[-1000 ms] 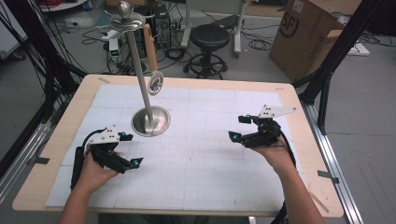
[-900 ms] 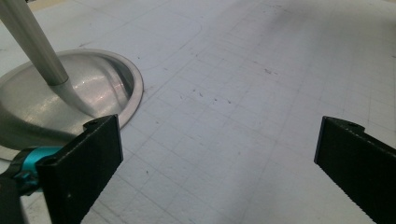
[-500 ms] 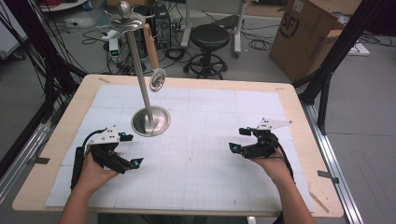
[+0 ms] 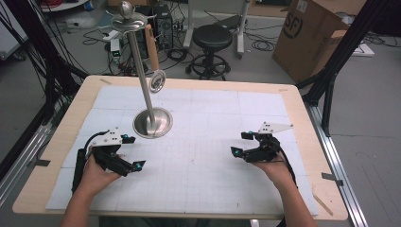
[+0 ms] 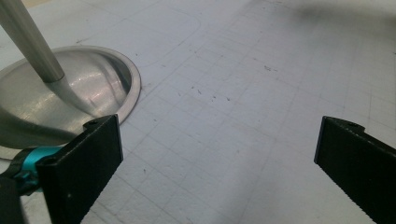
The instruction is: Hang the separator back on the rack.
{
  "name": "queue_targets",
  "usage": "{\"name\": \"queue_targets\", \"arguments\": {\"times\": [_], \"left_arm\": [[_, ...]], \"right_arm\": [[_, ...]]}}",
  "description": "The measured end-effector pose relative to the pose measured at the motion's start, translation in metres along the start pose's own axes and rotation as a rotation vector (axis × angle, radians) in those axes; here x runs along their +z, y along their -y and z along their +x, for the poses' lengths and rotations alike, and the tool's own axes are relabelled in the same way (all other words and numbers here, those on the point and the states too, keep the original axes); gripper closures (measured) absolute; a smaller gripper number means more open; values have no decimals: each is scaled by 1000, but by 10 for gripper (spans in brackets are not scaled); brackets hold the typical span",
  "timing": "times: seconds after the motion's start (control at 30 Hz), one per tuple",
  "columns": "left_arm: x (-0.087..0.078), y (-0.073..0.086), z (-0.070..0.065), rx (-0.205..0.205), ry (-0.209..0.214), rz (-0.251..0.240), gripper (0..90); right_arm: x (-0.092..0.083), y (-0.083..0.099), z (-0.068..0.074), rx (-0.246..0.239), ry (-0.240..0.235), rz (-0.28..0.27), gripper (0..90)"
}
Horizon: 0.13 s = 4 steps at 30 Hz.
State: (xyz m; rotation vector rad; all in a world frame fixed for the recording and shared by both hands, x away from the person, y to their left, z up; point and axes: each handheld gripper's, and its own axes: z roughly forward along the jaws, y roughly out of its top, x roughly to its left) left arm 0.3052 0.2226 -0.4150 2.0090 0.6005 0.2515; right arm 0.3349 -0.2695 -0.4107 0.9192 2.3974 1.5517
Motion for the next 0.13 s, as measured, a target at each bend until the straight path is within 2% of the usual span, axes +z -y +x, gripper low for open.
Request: {"name": "queue_targets", "arguments": {"times": [0.13], "left_arm": [[1,0,0,0,-1,0,17]], "right_arm": [[2,1,1,1,5,10,147]]}}
